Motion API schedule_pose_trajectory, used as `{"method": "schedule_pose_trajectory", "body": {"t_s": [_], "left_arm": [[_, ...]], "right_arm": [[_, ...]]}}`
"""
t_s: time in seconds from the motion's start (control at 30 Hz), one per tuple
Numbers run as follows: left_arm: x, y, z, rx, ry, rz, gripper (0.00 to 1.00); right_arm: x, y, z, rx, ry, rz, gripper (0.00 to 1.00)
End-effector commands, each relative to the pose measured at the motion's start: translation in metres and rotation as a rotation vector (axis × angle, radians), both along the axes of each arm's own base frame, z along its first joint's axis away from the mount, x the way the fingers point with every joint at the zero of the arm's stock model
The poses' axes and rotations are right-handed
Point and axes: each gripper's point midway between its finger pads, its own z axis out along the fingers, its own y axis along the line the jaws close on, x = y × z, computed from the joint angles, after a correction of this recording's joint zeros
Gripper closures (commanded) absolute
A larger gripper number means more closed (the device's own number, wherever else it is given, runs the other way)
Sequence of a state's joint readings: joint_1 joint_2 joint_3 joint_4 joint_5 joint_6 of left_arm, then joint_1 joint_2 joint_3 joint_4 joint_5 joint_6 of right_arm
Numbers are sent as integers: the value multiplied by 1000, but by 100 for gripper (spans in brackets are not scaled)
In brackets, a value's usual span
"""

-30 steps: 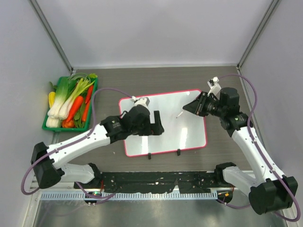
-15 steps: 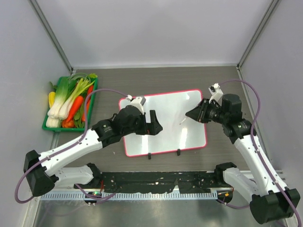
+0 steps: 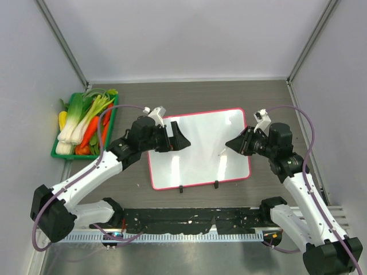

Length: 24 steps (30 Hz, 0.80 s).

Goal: Write a sentence on the whiteboard
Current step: Hold the whiteboard on the whiteboard stand.

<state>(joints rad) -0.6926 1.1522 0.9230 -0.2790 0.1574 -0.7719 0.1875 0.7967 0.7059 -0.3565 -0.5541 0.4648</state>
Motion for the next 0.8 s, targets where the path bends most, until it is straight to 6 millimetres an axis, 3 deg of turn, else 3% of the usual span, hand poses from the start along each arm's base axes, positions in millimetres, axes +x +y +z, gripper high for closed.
{"method": "schedule_pose_trajectory", "body": {"t_s": [0.0,0.2,0.47,0.77], "left_arm": [[2,-3,9,-97,-35,-63,0],[11,18,14,-143,-44,-59,0],[10,35,16,-116,-68,-56,0],[7,40,12,-148,-98,-28,0]], "right_arm": [[6,-2,19,15,-106,-22,99],[7,-4,29,30,-153,-44,99],[14,0,24,56,-150,-35,99],[17,3,19,58,-143,-22,99]]}}
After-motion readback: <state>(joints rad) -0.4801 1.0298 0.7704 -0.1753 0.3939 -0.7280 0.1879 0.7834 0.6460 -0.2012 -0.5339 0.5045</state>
